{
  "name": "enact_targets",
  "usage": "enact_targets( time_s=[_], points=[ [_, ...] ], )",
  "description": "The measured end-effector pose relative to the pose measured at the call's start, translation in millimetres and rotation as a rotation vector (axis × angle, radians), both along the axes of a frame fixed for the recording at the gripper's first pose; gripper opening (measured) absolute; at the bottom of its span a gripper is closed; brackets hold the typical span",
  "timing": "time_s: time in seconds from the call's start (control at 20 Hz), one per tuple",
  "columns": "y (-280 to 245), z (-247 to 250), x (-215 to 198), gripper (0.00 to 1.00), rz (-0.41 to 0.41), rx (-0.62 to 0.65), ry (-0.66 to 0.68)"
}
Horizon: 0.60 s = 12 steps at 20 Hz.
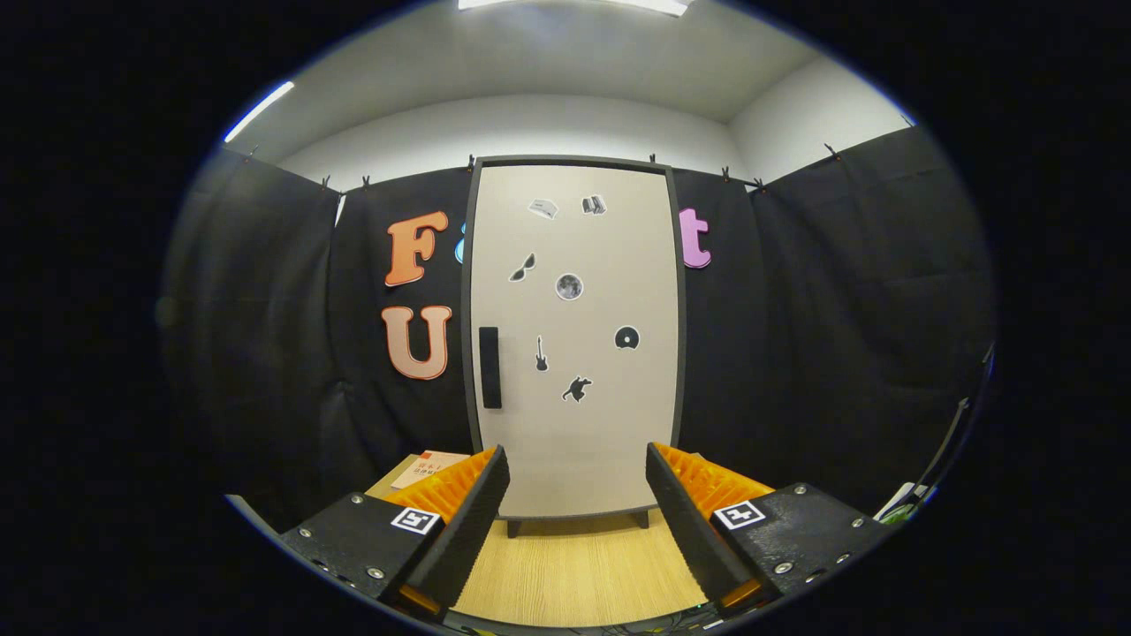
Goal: Open the shoe cabinet door, grab the shoes and put them into the shoe cabinet, then close the shoe cabinet door.
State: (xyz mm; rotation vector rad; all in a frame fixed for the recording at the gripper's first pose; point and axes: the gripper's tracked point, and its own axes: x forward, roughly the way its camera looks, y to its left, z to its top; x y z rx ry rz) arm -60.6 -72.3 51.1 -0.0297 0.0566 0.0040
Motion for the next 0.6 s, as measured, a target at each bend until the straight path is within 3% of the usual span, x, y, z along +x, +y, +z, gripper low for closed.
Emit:
enact_targets(
  time_s=[0.6],
  points=[
    [0.1,5.1,-4.3,0.97,0.007,0.0,-0.017]
  ],
)
